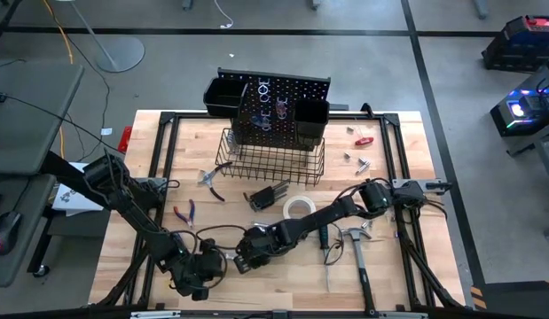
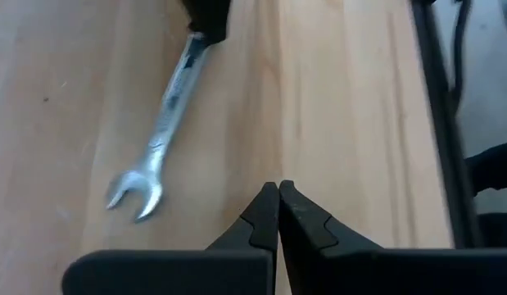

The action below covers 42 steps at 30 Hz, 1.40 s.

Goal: Hang tools onto peg board
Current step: Hang the wrench on the peg board

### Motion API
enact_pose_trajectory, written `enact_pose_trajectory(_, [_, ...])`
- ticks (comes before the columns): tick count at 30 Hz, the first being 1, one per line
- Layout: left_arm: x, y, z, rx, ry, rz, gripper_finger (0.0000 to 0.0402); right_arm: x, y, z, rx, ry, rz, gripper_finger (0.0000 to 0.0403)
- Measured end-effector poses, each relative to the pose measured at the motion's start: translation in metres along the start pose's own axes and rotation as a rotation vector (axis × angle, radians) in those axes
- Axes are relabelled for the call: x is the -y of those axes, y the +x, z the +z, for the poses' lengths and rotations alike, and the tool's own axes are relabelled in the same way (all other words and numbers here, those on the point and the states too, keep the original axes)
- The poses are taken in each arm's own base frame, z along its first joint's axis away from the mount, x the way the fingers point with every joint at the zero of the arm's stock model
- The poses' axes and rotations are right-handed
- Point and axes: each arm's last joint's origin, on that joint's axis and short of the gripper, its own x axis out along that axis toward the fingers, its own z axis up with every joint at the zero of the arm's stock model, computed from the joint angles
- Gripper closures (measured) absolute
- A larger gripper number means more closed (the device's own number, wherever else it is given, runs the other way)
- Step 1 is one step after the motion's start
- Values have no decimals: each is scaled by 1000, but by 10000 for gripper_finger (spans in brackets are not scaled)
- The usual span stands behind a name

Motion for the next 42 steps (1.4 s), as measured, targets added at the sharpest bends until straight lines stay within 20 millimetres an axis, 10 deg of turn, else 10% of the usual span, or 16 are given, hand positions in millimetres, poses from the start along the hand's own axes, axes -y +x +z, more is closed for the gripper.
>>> enact_pose_trajectory(11, [-10,2,3,-1,313,96,393,-2,4,-8,-34,-137,31,403])
enact_pose_trajectory(22, [-13,7,12,-12,306,28,263,-9,10,-20,-10,-416,92,403])
enact_pose_trajectory(30, [7,-1,-3,-68,237,-124,237,-14,14,-35,30,-894,139,403])
enact_pose_trajectory(42, [46,-20,-17,51,211,-356,238,-18,17,-38,121,-1038,159,403])
